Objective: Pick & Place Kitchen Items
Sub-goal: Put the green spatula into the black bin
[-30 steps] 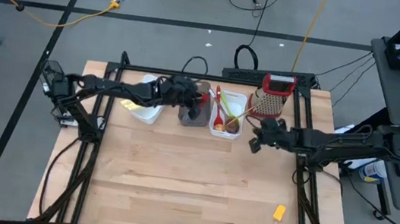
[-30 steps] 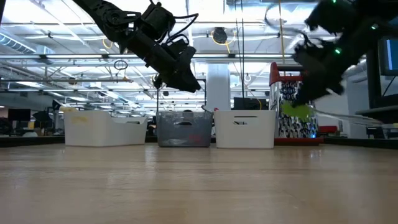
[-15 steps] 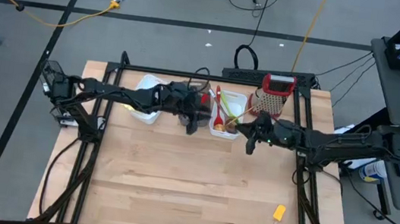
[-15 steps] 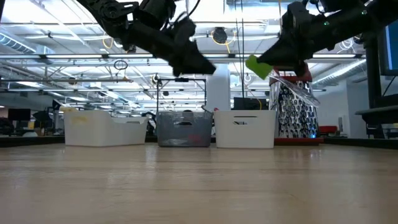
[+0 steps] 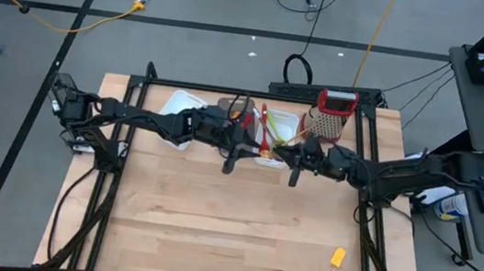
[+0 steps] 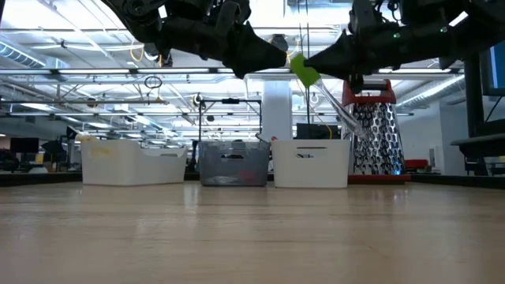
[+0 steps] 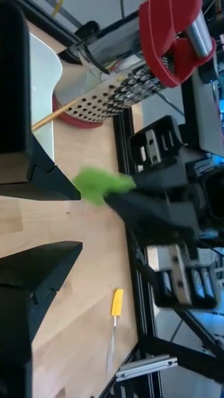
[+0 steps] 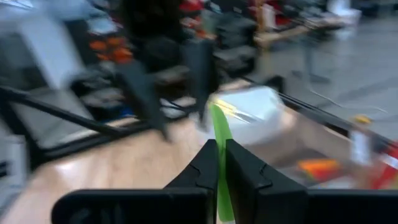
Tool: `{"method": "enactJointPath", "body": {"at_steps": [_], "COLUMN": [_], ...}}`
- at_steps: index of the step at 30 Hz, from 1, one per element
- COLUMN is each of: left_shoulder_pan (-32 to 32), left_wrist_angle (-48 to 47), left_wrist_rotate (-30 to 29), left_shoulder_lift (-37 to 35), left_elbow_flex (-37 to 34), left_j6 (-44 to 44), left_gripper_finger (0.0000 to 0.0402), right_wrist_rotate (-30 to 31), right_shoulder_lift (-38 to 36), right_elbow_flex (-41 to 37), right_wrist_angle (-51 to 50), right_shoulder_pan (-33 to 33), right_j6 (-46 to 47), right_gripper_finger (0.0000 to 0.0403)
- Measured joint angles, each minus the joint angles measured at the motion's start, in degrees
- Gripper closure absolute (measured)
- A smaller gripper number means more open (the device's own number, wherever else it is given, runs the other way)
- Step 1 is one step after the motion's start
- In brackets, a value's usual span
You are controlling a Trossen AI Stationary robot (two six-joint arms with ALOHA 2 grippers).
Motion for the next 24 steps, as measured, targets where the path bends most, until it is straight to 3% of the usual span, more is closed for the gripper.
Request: {"method": "enactJointPath", "body": {"at_steps": [6,13,24], "left_shoulder_pan": [-0.1,-0.2,-1.7], "left_wrist_angle": [-0.4,-0.6,0.3], "left_wrist_rotate": [0.0,0.7,1.6], "left_shoulder_lift": [0.0,0.0,0.0], "left_elbow_flex": [0.0,0.0,0.0], "left_j6": [3.2,3.6,5.8], "left_gripper_finger": [0.0282,0.0282,0.0282], "right_wrist_rotate": [-7.9,-8.1,-9.5], "right_shoulder_lift": [4.7,8.1,12.2], "right_elbow_flex": [0.0,0.0,0.1], "right_wrist_angle": [12.0,18.3,26.5], "right_shoulder_pan": [0.0,-0.1,-0.2], "right_j6": [-2.1,-7.8,-6.6], "right_gripper_finger": [0.0395,0.0395,0.0395]}}
